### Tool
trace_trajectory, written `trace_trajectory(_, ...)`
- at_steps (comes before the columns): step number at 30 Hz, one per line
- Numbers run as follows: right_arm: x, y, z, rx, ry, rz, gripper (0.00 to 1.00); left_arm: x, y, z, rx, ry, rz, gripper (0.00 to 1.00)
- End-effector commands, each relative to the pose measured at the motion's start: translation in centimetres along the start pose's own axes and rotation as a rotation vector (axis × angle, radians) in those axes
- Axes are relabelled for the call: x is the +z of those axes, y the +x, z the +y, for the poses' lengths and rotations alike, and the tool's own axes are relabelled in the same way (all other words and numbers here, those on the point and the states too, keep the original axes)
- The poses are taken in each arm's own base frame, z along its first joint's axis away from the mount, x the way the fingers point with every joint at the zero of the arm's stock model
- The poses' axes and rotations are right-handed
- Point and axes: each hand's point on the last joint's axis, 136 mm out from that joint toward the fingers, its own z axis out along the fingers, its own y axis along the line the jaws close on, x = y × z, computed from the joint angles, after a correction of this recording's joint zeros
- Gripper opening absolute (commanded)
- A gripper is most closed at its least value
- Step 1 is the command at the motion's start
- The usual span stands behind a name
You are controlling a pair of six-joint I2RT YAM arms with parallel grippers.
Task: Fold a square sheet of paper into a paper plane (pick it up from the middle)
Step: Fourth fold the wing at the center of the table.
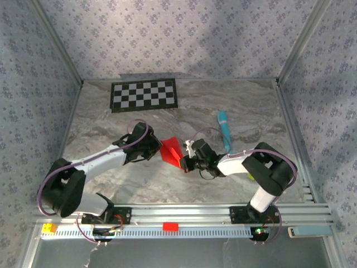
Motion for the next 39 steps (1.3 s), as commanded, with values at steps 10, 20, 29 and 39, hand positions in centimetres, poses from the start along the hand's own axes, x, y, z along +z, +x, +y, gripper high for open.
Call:
trace_trajectory(10, -0.4, 0.3, -0.9, 0.241, -0.106, 0.003, 0.0, 3.1, 2.3, -2.9, 0.038, 0.08, 0.129, 0.01)
trace_trajectory(20, -0.6, 0.2, -1.6, 0.309, -0.124, -0.001, 0.0, 5.4, 2.7, -1.0, 0.017, 0.009, 0.14, 0.0)
trace_trajectory(29, -0.7, 0.4, -1.9, 0.324, -0.113, 0.005, 0.0, 6.8, 3.3, 0.5, 0.028, -0.047, 0.164, 0.0)
trace_trajectory(39, -1.0, 0.1, -1.6, 0.346, -0.135, 0.01, 0.02, 6.2, 4.1, 4.2, -0.011, -0.149, 0.164, 0.0)
